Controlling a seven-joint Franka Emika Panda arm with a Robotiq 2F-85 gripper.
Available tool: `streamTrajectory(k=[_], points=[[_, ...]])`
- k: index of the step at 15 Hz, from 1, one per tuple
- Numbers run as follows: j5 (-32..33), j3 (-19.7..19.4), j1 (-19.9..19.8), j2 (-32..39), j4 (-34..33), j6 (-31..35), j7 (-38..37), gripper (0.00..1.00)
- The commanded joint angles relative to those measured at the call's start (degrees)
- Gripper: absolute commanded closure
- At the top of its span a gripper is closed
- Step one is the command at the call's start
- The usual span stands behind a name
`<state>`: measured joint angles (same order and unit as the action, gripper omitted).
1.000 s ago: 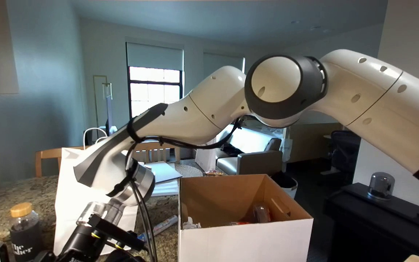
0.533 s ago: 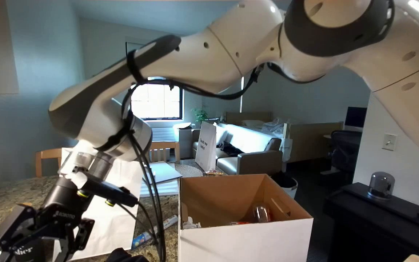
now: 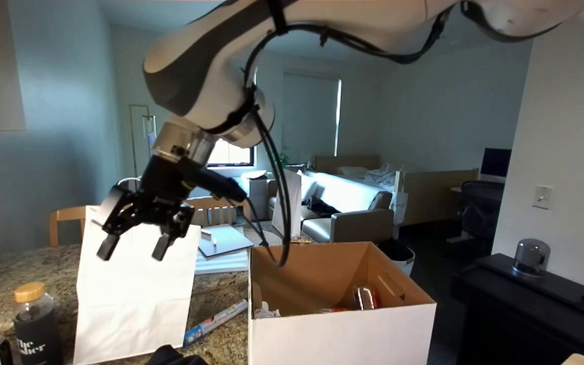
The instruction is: Take the jacket out of the box
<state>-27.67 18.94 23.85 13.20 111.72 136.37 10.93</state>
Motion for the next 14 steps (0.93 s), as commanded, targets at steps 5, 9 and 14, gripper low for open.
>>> streamTrajectory(k=[5,9,14], points=[[10.09,-6.12,-9.68,-22.34,21.19,7.02,-3.23,0.00],[21.70,-10.63,-15.76,-32.05,30.74,5.01,-7.59,0.00],[37.82,-12.28,-25.88,-38.88,38.53,2.48,-16.25,0.00]])
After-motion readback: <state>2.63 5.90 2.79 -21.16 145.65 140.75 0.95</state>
